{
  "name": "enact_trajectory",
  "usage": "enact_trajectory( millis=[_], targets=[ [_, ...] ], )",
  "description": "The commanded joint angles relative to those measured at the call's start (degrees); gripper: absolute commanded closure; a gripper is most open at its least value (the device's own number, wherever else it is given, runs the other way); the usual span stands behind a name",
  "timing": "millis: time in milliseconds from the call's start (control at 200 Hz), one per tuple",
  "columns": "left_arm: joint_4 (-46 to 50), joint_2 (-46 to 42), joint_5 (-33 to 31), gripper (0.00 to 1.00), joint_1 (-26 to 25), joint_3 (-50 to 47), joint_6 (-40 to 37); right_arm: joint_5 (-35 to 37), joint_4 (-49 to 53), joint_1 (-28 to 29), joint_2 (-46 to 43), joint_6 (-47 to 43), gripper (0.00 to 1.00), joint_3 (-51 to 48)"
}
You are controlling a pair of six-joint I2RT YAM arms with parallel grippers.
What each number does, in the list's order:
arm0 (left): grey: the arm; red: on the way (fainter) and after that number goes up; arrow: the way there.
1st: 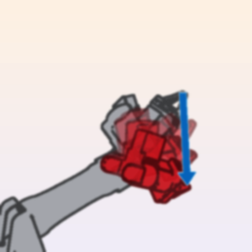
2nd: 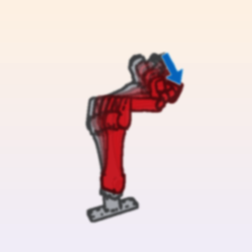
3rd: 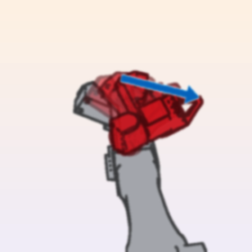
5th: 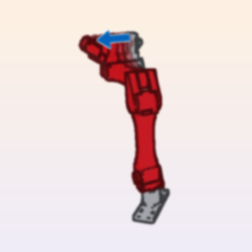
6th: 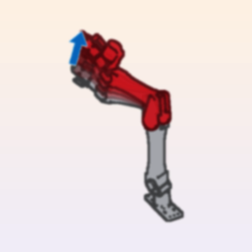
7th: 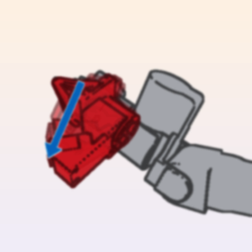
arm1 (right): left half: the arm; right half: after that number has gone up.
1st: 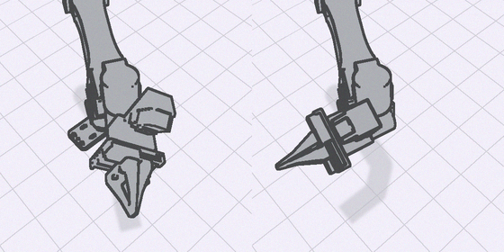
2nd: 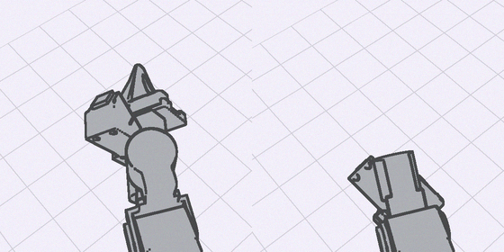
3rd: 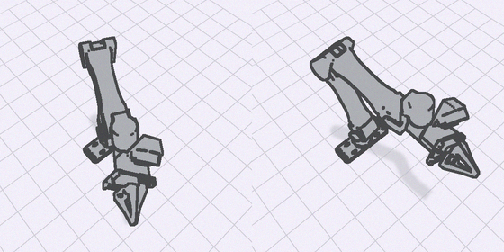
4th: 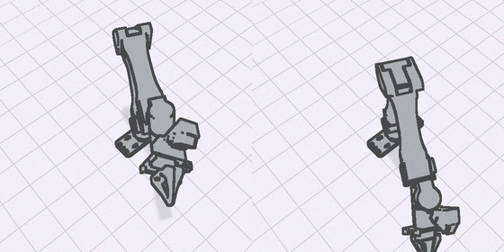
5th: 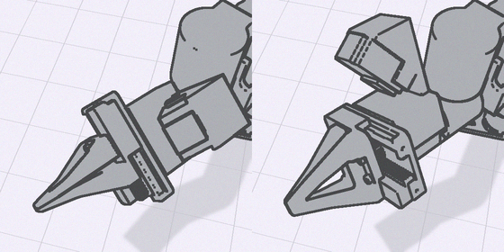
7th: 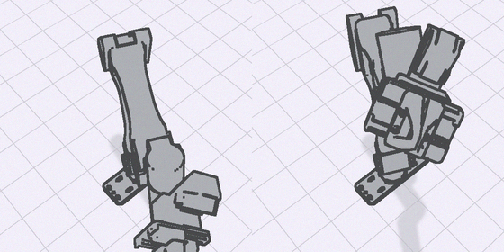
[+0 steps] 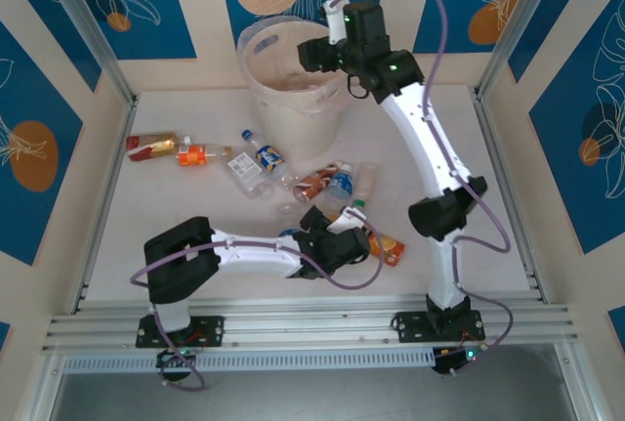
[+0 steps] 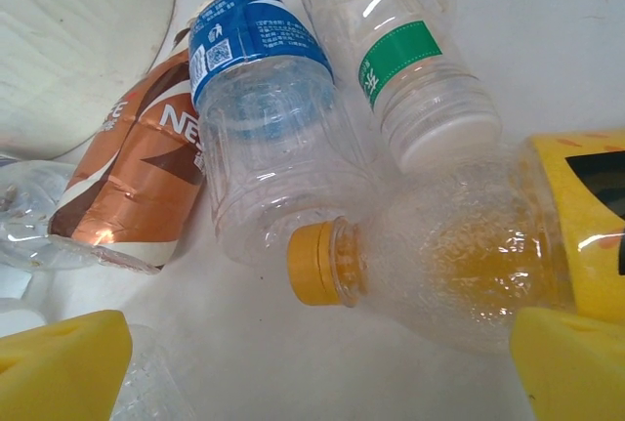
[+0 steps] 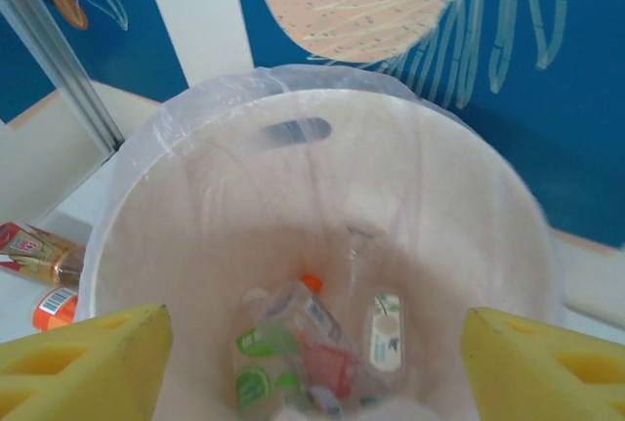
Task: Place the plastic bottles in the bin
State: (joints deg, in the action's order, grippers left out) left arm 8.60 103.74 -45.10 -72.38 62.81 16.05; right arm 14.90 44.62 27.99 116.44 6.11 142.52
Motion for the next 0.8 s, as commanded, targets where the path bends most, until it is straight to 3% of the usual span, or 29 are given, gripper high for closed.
enact_trajectory(
  millis=[0,175,355,570,795],
  targets=[
    [0.82,-2.38,-1.42,0.01,-0.13,-1.30,0.44,4.00,3.09,-1.89,-8.76,6.83,0.21,-12.83],
    [0.35,-2.60,-1.31,0.00,-0.14,-1.94,0.03,5.51,-0.13,-4.66,-28.23,14.54,0.18,-40.92],
    [0.61,-2.97,-1.09,0.00,-0.14,-2.50,0.26,3.79,3.30,-8.42,-44.57,24.76,0.18,-62.82],
    [0.64,-3.85,-0.44,0.00,-0.13,-3.17,0.58,1.58,11.87,-9.53,-56.75,33.00,0.18,-79.97],
    [1.49,-4.89,0.15,0.01,-0.22,-3.73,1.55,-3.47,16.40,-9.43,-64.06,35.44,0.16,-90.48]
  ],
)
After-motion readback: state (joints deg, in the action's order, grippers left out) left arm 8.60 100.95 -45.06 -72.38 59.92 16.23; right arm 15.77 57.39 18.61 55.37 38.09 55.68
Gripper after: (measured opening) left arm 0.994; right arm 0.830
